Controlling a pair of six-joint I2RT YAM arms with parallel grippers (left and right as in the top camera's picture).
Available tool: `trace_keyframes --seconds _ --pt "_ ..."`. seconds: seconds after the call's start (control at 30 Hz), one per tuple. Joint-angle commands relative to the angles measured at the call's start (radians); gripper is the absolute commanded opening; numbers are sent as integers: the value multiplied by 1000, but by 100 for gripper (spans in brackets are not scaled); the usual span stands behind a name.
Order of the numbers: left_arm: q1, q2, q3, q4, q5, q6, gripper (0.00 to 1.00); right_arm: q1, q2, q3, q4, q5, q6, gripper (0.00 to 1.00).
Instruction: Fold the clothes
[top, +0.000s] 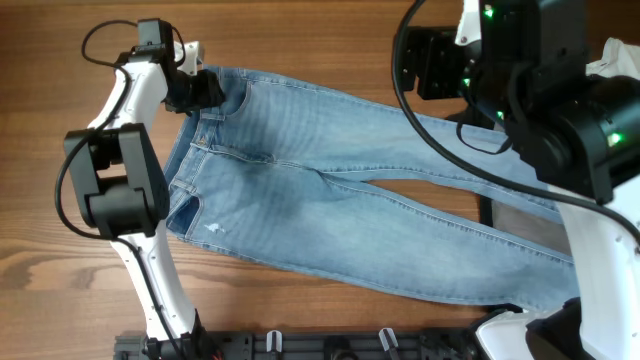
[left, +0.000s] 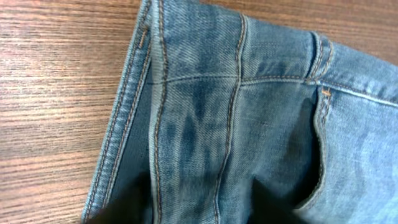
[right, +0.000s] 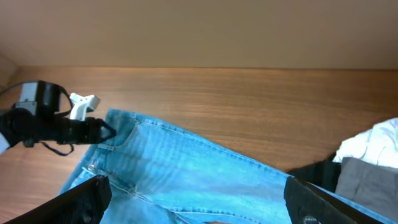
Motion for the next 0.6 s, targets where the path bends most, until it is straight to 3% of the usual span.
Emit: trace_keyframes --seconds 0.0,0.1,0.2,0.27,0.4,0.5,0.57 --pt "6 56 -2 -5 -3 2 18 -5 11 -1 -2 38 14 93" --pt "6 82 -3 -11 -6 3 4 -5 11 -1 -2 52 14 94" --pt "22 75 2 -24 -119 -31 4 -5 11 -1 -2 55 14 94" --pt "56 55 21 -57 -296 -117 4 -5 11 -1 -3 55 14 93" --pt "194 -1 44 -104 -519 -193 4 -5 11 -1 -3 55 14 93" --pt "331 -35 44 -116 -525 -241 4 -5 12 -1 -3 55 14 94" --pt "447 -59 44 -126 -446 -313 4 -5 12 -1 -6 55 15 94"
